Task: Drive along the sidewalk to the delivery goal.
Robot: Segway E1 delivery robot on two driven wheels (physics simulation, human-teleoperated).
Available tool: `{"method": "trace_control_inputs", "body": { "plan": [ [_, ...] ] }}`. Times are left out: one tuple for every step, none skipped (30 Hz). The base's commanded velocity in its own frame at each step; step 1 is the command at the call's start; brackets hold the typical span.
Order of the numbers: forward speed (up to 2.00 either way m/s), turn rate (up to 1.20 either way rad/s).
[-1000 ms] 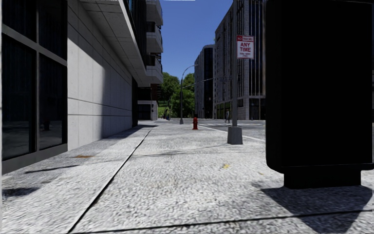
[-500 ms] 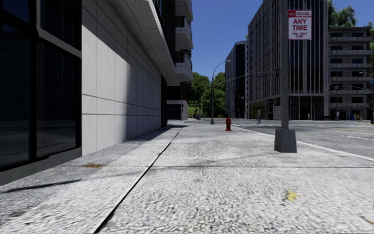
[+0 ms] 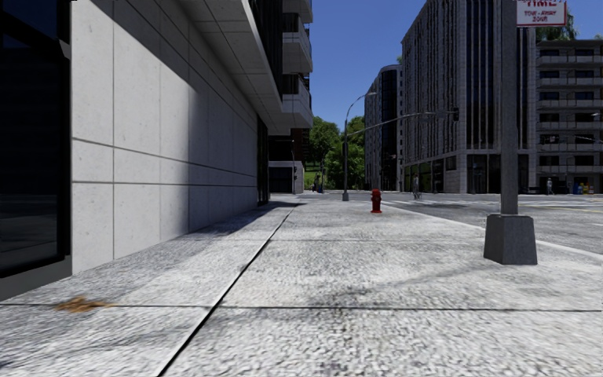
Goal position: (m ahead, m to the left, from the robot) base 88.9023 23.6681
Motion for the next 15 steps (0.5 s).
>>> {"method": "trace_control_inputs", "body": {
  "plan": [
    [2.00,0.00],
    [2.00,0.00],
    [2.00,0.00],
    [2.00,0.00],
    [2.00,0.00],
    [2.00,0.00],
    [2.00,0.00],
    [2.00,0.00],
    [2.00,0.00],
    [2.00,0.00],
    [2.00,0.00],
    [2.00,0.00],
    [2.00,0.00],
    [2.00,0.00],
    [2.00,0.00]
  ]
}}
